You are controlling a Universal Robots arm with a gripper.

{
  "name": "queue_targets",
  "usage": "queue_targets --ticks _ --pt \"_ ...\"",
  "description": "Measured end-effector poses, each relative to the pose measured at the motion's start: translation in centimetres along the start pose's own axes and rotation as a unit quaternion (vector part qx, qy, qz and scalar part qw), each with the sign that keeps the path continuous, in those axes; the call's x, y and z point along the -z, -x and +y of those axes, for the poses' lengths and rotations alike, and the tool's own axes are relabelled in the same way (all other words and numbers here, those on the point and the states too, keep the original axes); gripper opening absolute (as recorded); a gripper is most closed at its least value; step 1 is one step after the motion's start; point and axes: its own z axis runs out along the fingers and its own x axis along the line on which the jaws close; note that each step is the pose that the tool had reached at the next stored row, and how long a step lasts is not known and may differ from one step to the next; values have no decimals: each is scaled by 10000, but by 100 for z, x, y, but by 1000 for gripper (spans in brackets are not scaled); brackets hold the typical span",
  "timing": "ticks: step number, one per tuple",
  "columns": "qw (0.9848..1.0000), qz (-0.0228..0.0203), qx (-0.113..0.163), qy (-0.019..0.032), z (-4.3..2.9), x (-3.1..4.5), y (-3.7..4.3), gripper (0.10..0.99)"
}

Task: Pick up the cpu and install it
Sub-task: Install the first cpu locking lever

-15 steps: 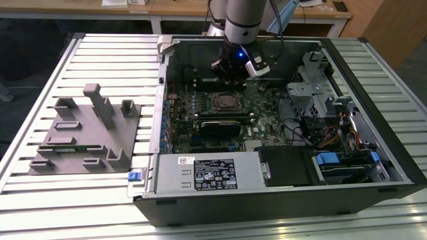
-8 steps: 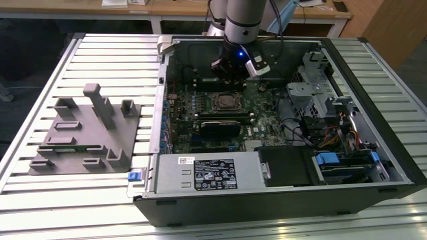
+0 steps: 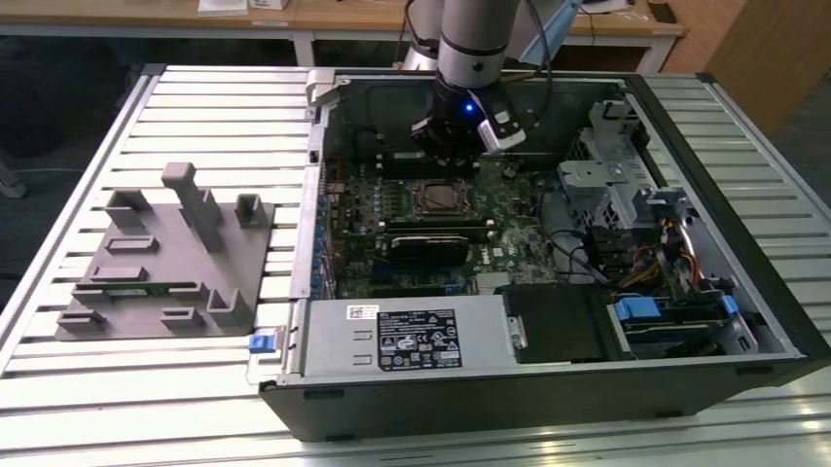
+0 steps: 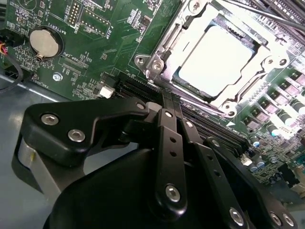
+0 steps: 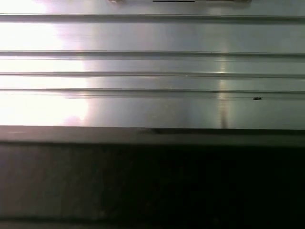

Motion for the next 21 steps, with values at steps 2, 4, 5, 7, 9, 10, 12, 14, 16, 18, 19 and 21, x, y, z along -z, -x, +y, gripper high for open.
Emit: queue_targets --ticks 2,4,5,7,9,10,12,14,16,18,19,21 --pt "10000 -1 0 -23 -1 -10 1 118" --pt "10000 -3 0 -39 0 -22 2 118" --pt "10000 -2 0 -47 0 -22 2 118" --pt "10000 -1 0 -52 -1 -28 2 118" --pt "10000 -1 -1 -54 -1 -31 2 118" --pt "10000 -1 -1 -54 -1 -31 2 118" --pt "10000 -3 -1 -50 2 -13 3 118" --pt "10000 -2 -1 -51 5 44 1 118" --pt "10000 -2 0 -51 7 71 1 118" --pt "10000 -2 0 -51 1 72 2 118" --pt "10000 -1 -1 -51 -3 72 3 118" --pt "10000 -2 -1 -51 -5 71 9 118"
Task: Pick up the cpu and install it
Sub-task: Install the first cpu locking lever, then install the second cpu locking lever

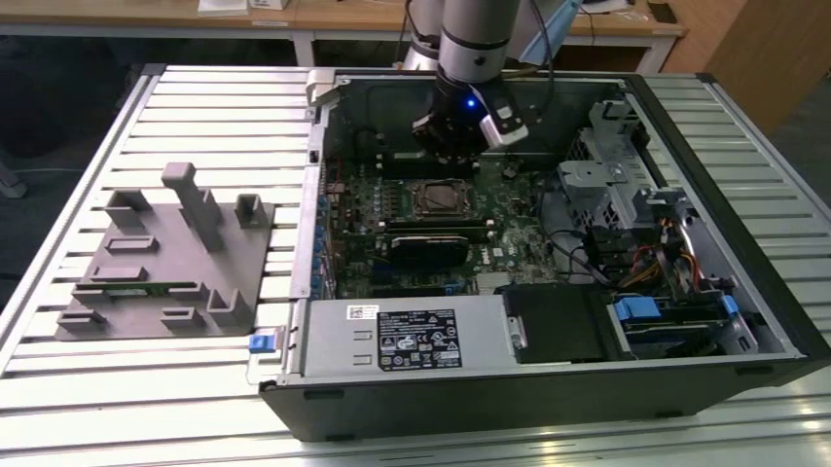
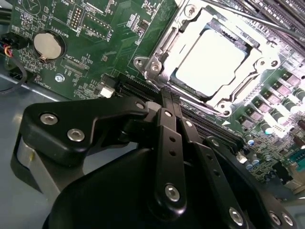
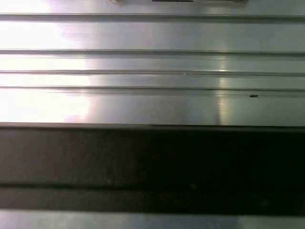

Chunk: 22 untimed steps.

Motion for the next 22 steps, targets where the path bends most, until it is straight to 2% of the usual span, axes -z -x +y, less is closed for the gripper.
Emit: queue_targets --ticks 22 --pt "10000 0 0 -1 -96 2 8 118"
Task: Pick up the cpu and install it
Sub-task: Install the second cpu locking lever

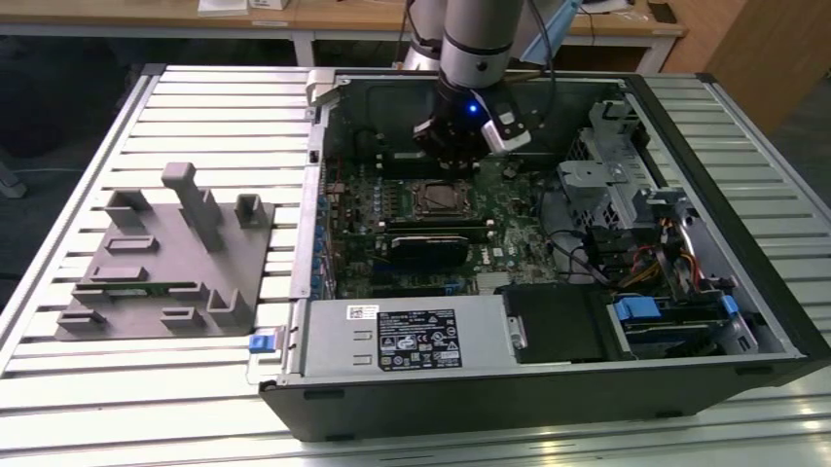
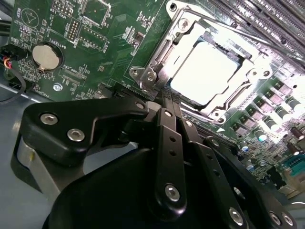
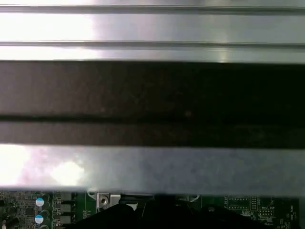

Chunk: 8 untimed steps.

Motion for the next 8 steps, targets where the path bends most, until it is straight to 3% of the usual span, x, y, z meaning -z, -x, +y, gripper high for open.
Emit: queue_targets --ticks 8 --pt "10000 -1 0 1 -76 -1 0 118"
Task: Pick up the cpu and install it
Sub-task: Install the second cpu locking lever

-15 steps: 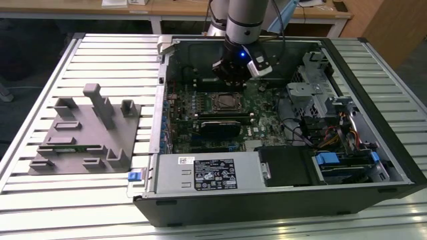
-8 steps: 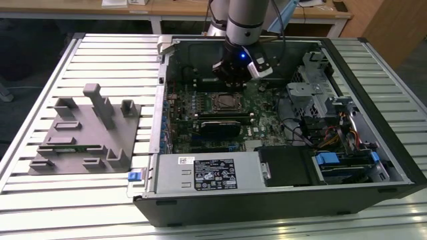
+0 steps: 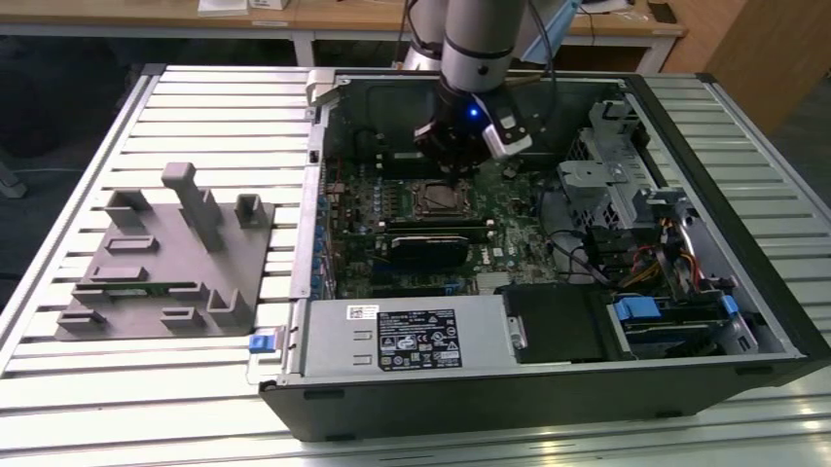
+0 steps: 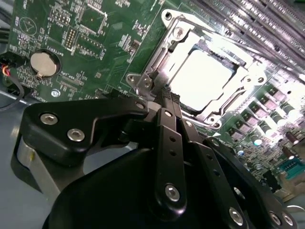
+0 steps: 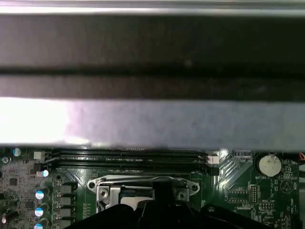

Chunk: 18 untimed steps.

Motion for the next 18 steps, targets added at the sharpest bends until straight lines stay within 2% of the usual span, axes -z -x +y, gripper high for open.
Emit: queue_targets --ticks 5,12,18 --pt "10000 0 0 3 -34 21 0 118" --pt "10000 1 1 6 -39 139 -1 118" --pt "10000 0 0 7 -90 143 -1 118"
